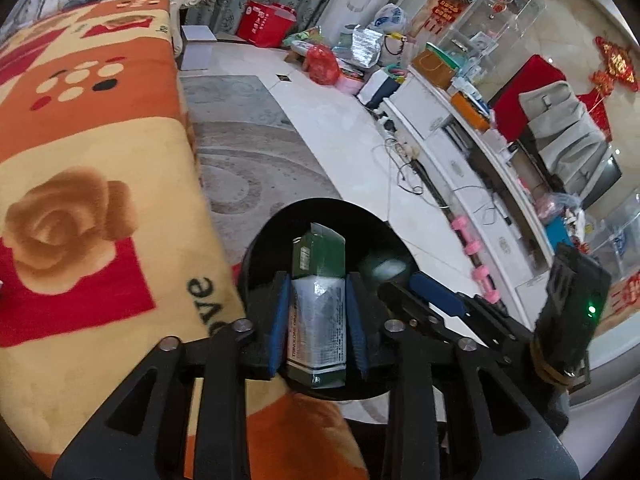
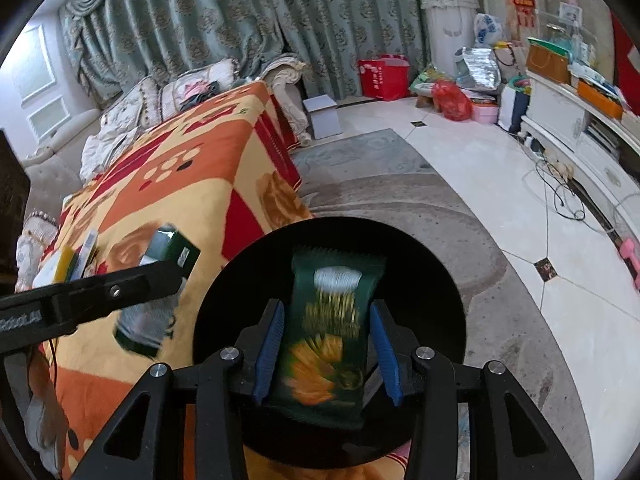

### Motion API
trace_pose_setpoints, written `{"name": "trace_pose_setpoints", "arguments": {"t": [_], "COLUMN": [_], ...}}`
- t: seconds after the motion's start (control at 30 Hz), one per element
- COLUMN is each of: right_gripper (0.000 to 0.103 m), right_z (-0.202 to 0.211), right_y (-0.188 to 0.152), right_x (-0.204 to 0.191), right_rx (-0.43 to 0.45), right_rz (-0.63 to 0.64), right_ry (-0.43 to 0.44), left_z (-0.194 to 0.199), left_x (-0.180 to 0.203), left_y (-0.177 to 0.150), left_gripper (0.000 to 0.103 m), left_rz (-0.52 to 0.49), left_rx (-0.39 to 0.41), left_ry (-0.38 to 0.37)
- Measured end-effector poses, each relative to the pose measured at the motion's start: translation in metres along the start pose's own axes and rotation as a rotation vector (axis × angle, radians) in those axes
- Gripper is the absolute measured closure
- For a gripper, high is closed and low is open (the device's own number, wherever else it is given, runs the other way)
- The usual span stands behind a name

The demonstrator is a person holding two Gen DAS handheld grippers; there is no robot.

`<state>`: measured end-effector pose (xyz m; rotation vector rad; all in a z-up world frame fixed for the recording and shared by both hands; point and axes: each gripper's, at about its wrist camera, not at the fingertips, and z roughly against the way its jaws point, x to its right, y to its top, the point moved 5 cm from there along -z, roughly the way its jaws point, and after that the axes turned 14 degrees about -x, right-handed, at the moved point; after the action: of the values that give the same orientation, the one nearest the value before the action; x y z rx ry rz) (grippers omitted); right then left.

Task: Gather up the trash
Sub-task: 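Lower both items into the black bin and open both grippers, then move both grippers back over the remaining trash on the blanket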

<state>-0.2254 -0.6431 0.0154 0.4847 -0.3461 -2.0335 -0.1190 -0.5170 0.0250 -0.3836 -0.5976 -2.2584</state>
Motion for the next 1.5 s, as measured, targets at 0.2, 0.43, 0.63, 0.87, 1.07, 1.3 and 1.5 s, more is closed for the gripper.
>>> {"name": "trace_pose_setpoints", "arguments": {"t": [0.2,0.43,0.63,0.87,1.07,1.3,1.5], "right_gripper": [0.037,0.037,0.037,0.037,0.037,0.037,0.037], "right_z": [-0.004,-0.003,0.007,0.014,0.004,-0.019,-0.031], "right_y": [-0.005,-0.015,-0.015,-0.015,-0.021,-0.035,-0.044], "right_x": [-0.001,-0.018,-0.043,-0.088,-0.14,-0.204,-0.253], "right_rx": [-0.026,-0.038,-0.024,-0.016,-0.051,-0.12,-0.152], "right_rz": [-0.025,0.009,0.056,0.116,0.19,0.284,0.363], "right_ry": [0.018,0.022,0.025,0.082,0.141,0.198,0.244], "left_z": [0.011,0.032,0.051,0.084,0.118,0.175,0.22], "left_x": [-0.001,-0.02,-0.047,-0.086,-0.132,-0.202,-0.266], "left_y": [-0.007,-0.017,-0.034,-0.06,-0.09,-0.134,-0.166], "left_gripper": [0.049,0.049,0.049,0.049,0.049,0.049,0.049], "left_rz": [-0.01,0.007,0.041,0.096,0.175,0.313,0.436], "left_rx": [0.022,0.068,0.085,0.114,0.124,0.183,0.249], "left_ry": [0.014,0.138,0.232,0.313,0.373,0.446,0.461]}}
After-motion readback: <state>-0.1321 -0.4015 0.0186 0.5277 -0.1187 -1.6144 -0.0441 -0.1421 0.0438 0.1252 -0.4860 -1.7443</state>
